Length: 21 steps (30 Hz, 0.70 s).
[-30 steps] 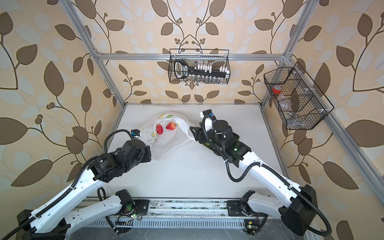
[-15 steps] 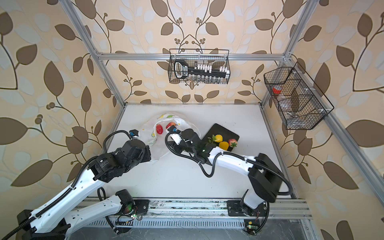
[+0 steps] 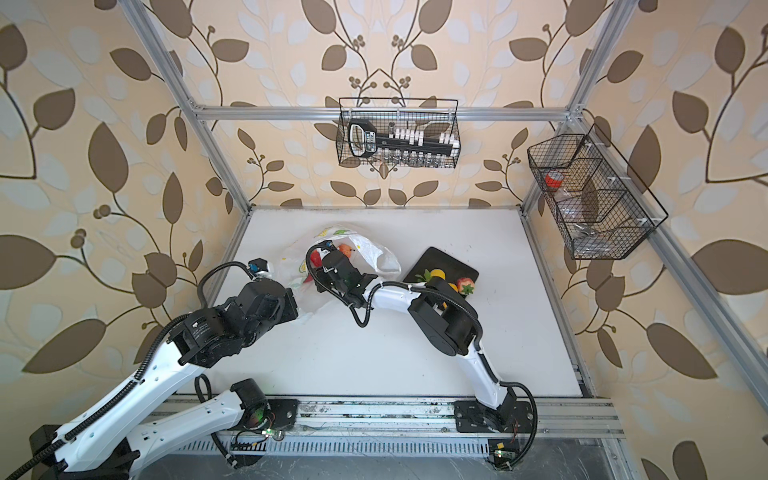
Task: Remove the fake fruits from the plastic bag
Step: 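Lower the right gripper into the bag above the red pears, then close the right gripper on the small red pear between the fruits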
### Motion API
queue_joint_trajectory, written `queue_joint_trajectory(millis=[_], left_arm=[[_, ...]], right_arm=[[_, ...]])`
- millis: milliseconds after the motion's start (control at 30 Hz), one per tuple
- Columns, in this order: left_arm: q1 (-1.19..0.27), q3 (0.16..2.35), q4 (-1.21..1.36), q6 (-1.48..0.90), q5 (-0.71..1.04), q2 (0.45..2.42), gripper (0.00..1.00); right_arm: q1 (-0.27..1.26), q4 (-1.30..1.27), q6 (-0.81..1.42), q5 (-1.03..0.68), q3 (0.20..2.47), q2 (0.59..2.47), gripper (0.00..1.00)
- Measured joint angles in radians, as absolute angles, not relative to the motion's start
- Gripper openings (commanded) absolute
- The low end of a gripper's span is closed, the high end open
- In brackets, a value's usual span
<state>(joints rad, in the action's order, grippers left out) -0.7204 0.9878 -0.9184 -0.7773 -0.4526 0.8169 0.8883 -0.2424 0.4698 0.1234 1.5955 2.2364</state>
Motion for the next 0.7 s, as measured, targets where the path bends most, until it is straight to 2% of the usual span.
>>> queue_joint_trajectory(millis=[133,367,700], left_arm=[[-0.72,1.004,-0.923,-0.763,-0.445,0.824,0.0],[-0.72,1.028,-0.924,-0.714,-0.415,0.858,0.0],[-0.72,1.033,-0.912,-0.651,-0.344,0.899,0.0]], right_arm=[[0.873,-0.231,0.535,0.155,1.7,2.334,0.51],[0.851,-0.228,0.596,0.195,1.852,2.468,0.66],[0.846,-0.197,0.641,0.252,2.075,2.613,0.75]])
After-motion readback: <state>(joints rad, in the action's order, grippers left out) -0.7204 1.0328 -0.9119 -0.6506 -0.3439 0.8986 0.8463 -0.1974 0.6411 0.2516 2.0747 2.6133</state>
